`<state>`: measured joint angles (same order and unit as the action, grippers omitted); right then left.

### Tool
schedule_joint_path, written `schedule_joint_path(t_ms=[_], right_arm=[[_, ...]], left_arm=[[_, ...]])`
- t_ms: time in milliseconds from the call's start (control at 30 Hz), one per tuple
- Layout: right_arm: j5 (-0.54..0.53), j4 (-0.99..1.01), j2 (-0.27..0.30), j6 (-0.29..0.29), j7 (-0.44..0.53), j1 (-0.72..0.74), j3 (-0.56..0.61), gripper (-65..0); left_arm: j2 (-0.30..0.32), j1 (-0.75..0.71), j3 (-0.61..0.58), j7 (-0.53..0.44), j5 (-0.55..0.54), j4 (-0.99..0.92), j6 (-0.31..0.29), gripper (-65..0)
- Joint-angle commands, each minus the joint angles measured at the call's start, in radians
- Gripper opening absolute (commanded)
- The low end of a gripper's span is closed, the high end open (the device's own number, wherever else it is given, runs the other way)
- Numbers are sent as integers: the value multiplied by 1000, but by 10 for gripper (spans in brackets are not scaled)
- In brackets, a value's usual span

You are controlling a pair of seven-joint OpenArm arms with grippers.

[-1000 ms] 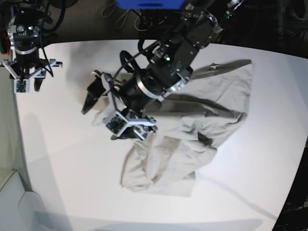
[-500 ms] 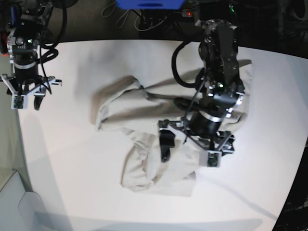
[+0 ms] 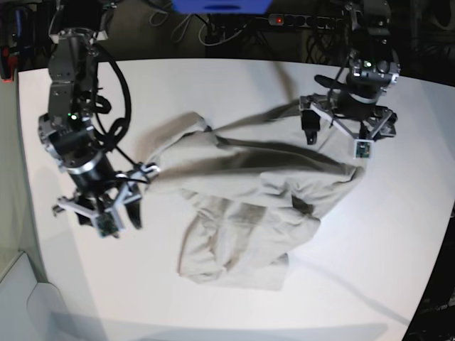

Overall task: Layout the t-shirt on the table in an organized manner, then fold the t-shirt properly
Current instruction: 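Grasp the shirt with the left gripper and drag it toward the table center, then grasp the shirt fabric with the right gripper near the left gripper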

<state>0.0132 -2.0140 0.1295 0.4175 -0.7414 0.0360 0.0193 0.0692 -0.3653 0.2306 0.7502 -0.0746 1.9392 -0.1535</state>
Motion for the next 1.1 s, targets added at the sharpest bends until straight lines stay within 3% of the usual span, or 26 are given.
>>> schedule_joint_path(t_ms=[0, 100, 267, 467, 567, 700, 833, 1067], right_arm=[[-8, -15, 3, 24, 30, 45, 40, -390], [-6, 2, -9, 27, 30, 110, 189, -390], [95, 223, -138, 24, 33, 209, 351, -390], [256, 519, -267, 24, 41, 327, 394, -390], [258, 583, -281, 24, 49, 358, 417, -390], [261, 750, -287, 14, 141, 400, 502, -390], [261, 938, -287, -110, 242, 447, 549, -390], [255, 967, -287, -161, 306, 474, 560, -390]], left_arm=[[5, -11, 2, -21, -6, 16, 1, 0], [4, -34, 2, -21, -4, 15, 1, 0], [1, -62, 2, -21, 0, 22, 5, 0], [2, -67, 3, -21, -3, 22, 9, 0], [1, -59, 3, -21, -3, 19, 9, 0], [-1, -57, 2, -21, -3, 22, 9, 0], [2, -57, 2, -21, 0, 21, 9, 0], [7, -61, 2, -21, -3, 16, 9, 0]])
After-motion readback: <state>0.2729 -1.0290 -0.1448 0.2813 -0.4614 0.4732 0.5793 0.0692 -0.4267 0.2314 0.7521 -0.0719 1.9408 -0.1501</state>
